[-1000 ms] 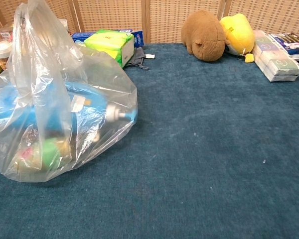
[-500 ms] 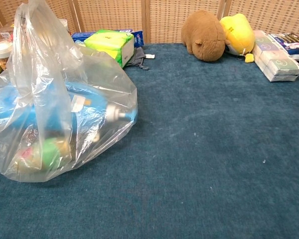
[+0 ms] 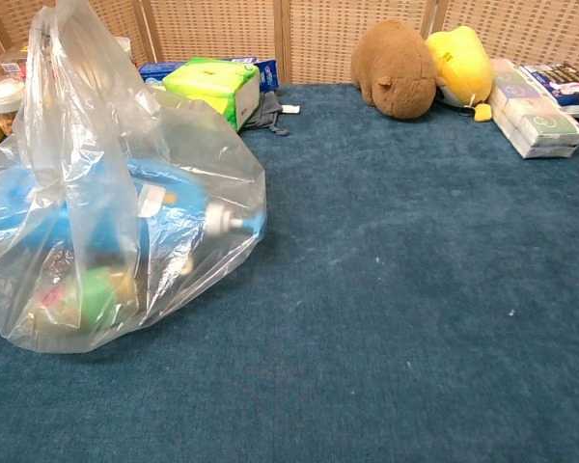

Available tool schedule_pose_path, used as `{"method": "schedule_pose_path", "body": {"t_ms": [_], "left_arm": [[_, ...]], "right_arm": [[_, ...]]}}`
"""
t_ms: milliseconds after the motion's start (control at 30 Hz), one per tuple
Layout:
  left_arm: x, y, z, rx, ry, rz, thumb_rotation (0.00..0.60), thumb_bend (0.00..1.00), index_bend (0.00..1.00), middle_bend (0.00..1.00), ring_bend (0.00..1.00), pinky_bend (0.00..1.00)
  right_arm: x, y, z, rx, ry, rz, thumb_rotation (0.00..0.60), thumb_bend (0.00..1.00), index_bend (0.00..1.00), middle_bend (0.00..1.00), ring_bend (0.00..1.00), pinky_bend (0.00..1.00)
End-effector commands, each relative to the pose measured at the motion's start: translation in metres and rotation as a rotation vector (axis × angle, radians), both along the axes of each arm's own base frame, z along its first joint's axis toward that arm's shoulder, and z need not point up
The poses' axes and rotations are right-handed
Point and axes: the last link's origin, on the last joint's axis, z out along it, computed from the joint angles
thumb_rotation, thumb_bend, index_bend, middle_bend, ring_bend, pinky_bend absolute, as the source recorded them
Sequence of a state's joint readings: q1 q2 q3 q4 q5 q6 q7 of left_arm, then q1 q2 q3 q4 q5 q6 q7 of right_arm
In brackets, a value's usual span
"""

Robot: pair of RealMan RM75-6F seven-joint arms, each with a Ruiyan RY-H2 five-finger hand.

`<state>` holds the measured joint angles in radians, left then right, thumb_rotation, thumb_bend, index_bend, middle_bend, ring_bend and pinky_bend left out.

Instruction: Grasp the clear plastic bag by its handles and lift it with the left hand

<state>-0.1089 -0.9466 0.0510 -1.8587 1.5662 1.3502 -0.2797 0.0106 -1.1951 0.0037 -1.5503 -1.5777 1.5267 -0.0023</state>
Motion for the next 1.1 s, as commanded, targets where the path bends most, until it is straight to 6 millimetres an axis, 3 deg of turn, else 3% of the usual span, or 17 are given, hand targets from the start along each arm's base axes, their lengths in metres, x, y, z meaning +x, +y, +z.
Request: {"method": "schedule_pose_path", "body": {"t_ms": [33, 367, 1100], "left_arm": [[0.006, 0.021, 0.006, -0.065, -0.16, 0.023, 0.0, 0.26, 0.25, 0.24, 0.12, 0.08], [0.015, 0.059, 0.004, -0.23, -0.431, 0.071, 0.0, 0.26, 0.17, 0.22, 0.12, 0.09], [0.035, 0.133, -0.018, -0.343, -0.662, 0.125, 0.0, 0.26, 0.17, 0.22, 0.12, 0.09]], "right_arm": [[0.001, -0.001, 0.0, -0.002, 0.004, -0.001, 0.094, 0.33, 0.39, 0.38, 0.24, 0.18], [0.001, -0.001, -0.001, -0.005, 0.011, -0.016, 0.096, 0.33, 0.38, 0.38, 0.24, 0.18], [-0.005, -0.001, -0.002, -0.017, 0.013, -0.048, 0.096, 0.33, 0.39, 0.38, 0.24, 0.18]]}}
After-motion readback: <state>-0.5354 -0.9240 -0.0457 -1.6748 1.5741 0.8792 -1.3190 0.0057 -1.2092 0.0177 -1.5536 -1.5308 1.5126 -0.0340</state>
